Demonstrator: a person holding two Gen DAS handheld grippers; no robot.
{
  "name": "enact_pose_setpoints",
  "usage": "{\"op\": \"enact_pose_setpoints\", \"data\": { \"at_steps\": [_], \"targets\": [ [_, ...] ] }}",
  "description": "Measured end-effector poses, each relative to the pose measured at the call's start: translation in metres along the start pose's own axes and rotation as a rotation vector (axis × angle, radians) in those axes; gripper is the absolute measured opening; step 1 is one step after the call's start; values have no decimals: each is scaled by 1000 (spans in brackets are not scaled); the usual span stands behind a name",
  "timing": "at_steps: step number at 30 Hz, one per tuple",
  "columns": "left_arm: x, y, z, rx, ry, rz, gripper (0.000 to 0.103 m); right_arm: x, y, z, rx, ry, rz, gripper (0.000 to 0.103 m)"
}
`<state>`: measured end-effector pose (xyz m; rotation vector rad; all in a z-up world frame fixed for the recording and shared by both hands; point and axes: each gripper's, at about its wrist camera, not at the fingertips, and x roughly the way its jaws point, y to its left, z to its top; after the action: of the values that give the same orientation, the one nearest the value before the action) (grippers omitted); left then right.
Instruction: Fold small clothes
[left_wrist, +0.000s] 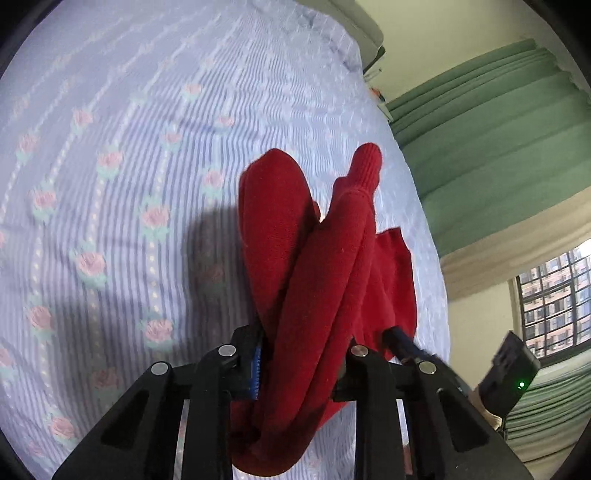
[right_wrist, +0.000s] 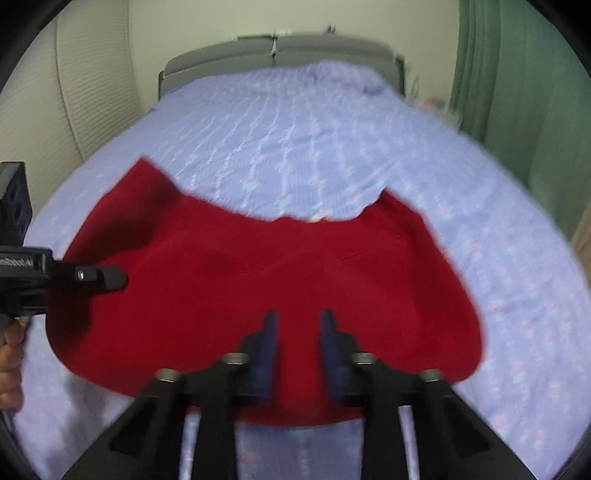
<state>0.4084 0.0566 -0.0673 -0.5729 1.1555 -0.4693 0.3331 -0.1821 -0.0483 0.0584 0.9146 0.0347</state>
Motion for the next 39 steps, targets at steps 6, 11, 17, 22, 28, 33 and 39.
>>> {"op": "enact_pose_setpoints", "data": {
  "at_steps": [6, 11, 17, 22, 28, 33, 39],
  "targets": [
    [-2, 5, -2, -40, 16, 68, 25, 32, 21, -2, -5, 81, 114, 13],
    [6, -6, -8, -13, 28, 146, 24, 81, 23, 4, 27, 181, 139, 12],
    [14, -34, 4, -33, 69, 227, 24, 66, 4, 16, 50, 170, 165, 12],
    [26, -70, 24, -20, 98, 305, 24, 31, -31, 23, 47, 115, 93, 12],
    [47, -137, 30, 30, 101, 353, 24, -9, -78, 22, 82, 37, 48, 12],
    [86, -199, 21, 121, 103, 439, 24, -30, -109, 14, 121, 0, 45, 12],
    [126, -236, -2, 151, 19, 543, 24, -48, -162, -1, 204, -36, 49, 13]
  ]
}}
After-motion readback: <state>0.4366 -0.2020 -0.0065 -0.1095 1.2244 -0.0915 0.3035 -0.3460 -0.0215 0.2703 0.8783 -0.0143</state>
